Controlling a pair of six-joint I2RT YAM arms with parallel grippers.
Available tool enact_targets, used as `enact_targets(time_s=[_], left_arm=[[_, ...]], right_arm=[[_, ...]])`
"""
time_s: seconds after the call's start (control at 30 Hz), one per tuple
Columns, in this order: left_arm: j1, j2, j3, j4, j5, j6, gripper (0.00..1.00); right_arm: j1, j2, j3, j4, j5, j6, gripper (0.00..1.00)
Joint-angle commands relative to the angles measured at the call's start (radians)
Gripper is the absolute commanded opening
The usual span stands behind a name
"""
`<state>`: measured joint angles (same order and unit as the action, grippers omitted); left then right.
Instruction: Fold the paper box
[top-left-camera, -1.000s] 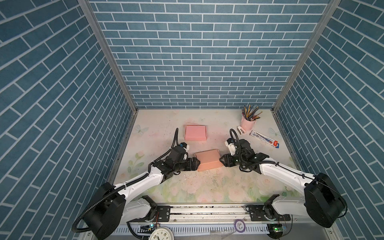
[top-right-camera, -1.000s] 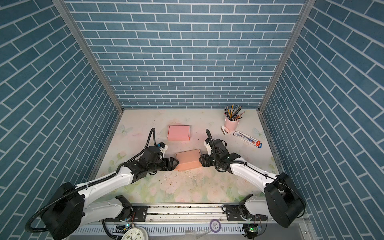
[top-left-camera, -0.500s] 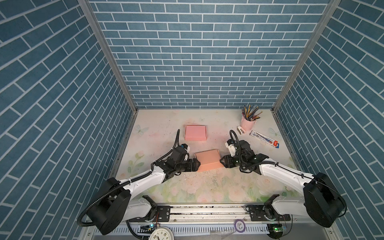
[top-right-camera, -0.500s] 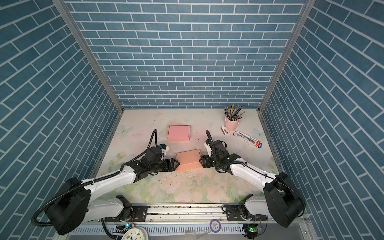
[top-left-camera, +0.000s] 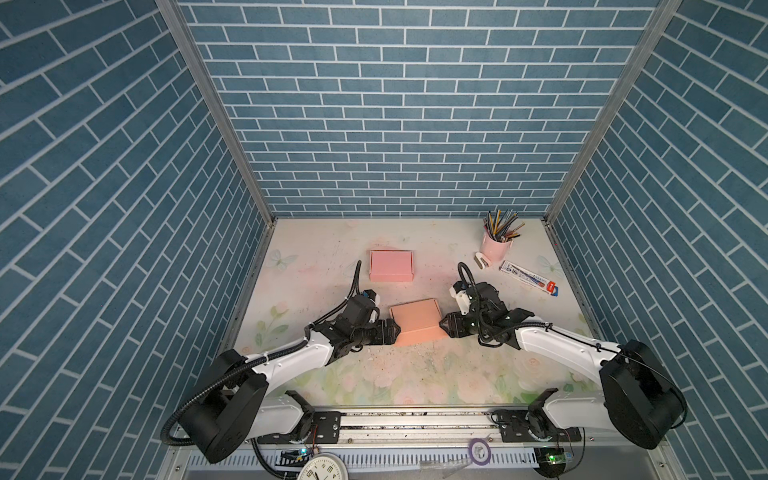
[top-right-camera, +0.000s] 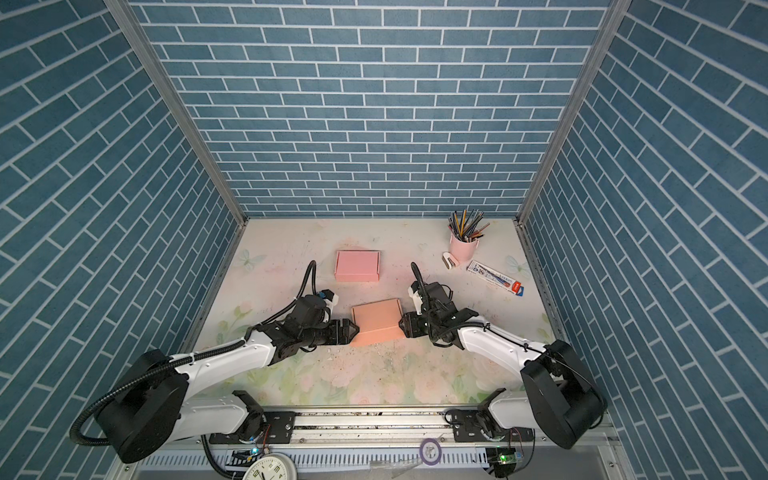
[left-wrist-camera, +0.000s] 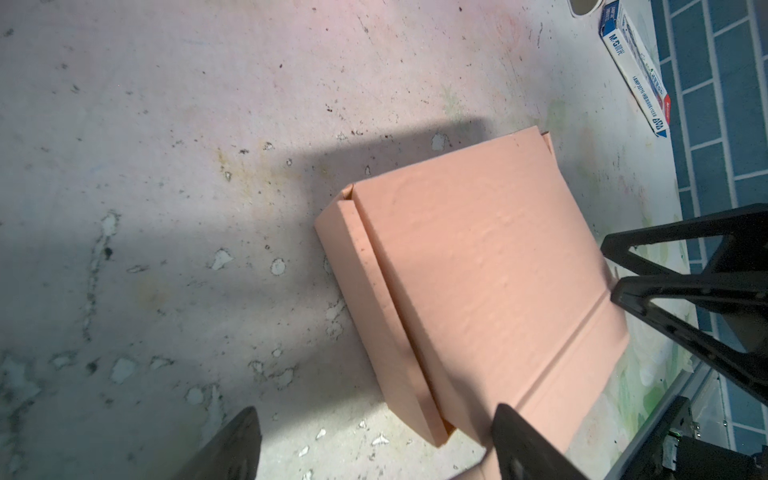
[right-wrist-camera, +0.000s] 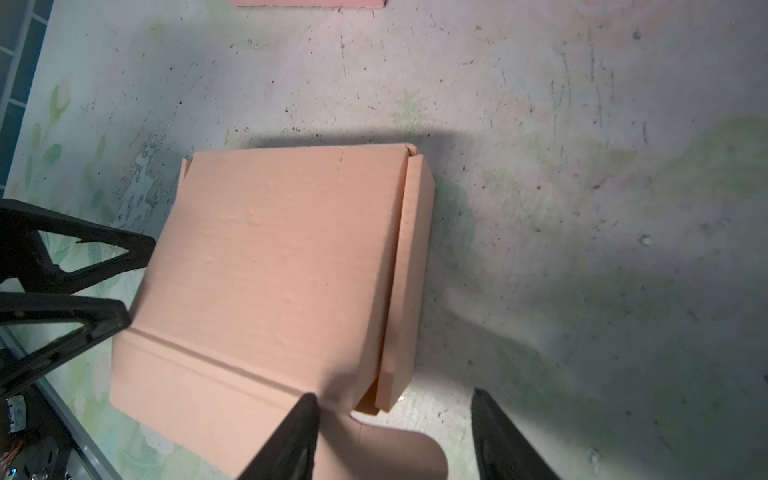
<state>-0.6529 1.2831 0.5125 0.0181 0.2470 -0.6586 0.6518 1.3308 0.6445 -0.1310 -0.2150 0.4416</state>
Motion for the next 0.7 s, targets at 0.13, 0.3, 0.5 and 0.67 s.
enact_targets(time_s=[0.13,0.3,0.5,0.67], left_arm=[[-0.007,0.015,-0.028,0.017,-0.024,0.007,0.88],[-0.006,0.023,-0.030,0.019,-0.026,0.008,0.88],[-0.008,0.032,-0.033,0.026,-0.027,0.010,0.88],[-0.010,0.036,-0.036,0.027,-0.030,0.012,0.88]], right_arm=[[-0.003,0.028,-0.020,0.011,-0.016,0.027,0.60],[-0.003,0.032,-0.023,0.016,-0.017,0.028,0.59],[-0.003,0.039,-0.028,0.022,-0.017,0.028,0.59],[-0.003,0.047,-0.031,0.028,-0.019,0.028,0.59]])
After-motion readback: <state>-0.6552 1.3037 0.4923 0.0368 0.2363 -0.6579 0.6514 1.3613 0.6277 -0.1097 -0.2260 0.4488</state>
